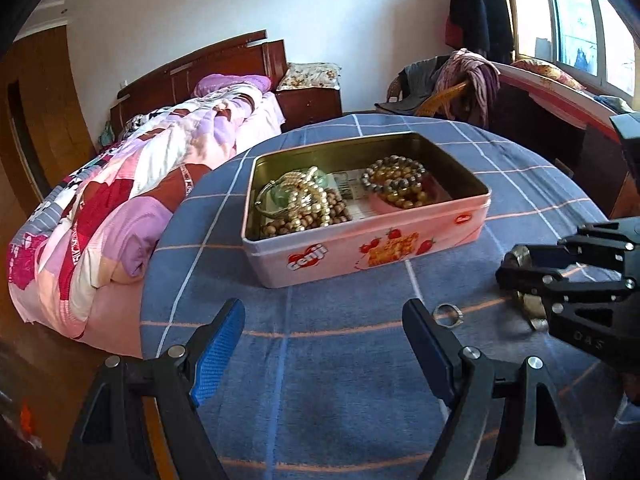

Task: Organize jewelry
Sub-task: 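Withdraw from the tin and move the right gripper to the wristwatch, then grasp the wristwatch with the right gripper while the left gripper grasps the silver ring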

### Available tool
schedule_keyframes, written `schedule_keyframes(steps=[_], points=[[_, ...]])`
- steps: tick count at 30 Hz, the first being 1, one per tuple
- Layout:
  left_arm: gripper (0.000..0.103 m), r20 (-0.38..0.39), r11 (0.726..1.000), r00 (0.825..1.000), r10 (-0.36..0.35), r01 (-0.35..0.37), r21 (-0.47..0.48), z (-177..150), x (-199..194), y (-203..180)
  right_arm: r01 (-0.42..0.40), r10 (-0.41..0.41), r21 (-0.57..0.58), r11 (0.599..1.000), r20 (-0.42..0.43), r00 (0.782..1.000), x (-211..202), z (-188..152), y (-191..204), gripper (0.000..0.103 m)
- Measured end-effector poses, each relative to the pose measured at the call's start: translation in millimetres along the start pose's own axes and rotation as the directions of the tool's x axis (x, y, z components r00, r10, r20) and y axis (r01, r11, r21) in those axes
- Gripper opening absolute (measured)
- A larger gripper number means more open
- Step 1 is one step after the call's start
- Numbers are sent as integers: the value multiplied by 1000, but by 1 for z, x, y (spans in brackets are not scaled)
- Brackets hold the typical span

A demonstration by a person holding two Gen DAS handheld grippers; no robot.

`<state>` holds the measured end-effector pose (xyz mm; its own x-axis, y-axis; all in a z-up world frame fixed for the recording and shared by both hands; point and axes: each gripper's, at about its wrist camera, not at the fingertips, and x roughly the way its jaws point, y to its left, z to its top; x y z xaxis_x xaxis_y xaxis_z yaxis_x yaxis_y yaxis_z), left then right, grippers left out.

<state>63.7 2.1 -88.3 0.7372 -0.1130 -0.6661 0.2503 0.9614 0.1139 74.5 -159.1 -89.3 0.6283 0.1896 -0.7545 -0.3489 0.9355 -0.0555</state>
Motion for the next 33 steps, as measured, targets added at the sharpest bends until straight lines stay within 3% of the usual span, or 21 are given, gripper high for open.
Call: schedule_keyframes(steps=[5, 11, 13, 18, 24, 25, 26, 28, 33], points=[[81, -10, 999, 1000, -24, 25, 48, 5, 1, -15, 98, -98, -1, 995, 10, 995, -3, -3, -21, 24], [80, -28, 993, 997, -66, 68, 96, 11, 1, -40, 85, -85, 12, 996, 12, 996, -5, -4, -27, 24], [68, -62, 990, 990, -123, 127, 68, 11, 7, -42, 86, -86, 7, 996, 15, 996, -5, -4, -26, 24], [55, -122, 987, 983, -136, 146, 74, 5, 21, -53, 69, -70, 13, 998, 21, 997, -6, -4, -28, 24], [51, -145, 984, 977, -155, 166, 68, 5, 31, -60, 54, -55, 17, 998, 13, 998, -3, -3, -28, 24], [47, -146, 982, 975, -167, 178, 64, 4, 31, -59, 54, -54, 18, 998, 13, 998, -3, -4, -29, 24], [33, -145, 980, 973, -179, 190, 64, 4, 31, -60, 55, -55, 17, 998, 14, 998, -3, -3, -28, 24], [21, -142, 972, 966, -216, 227, 63, 2, 29, -61, 59, -59, 12, 998, 16, 998, -3, -3, -28, 24], [20, -135, 971, 965, -224, 233, 55, -4, 25, -52, 63, -63, 12, 998, 20, 998, -3, -4, -28, 24]])
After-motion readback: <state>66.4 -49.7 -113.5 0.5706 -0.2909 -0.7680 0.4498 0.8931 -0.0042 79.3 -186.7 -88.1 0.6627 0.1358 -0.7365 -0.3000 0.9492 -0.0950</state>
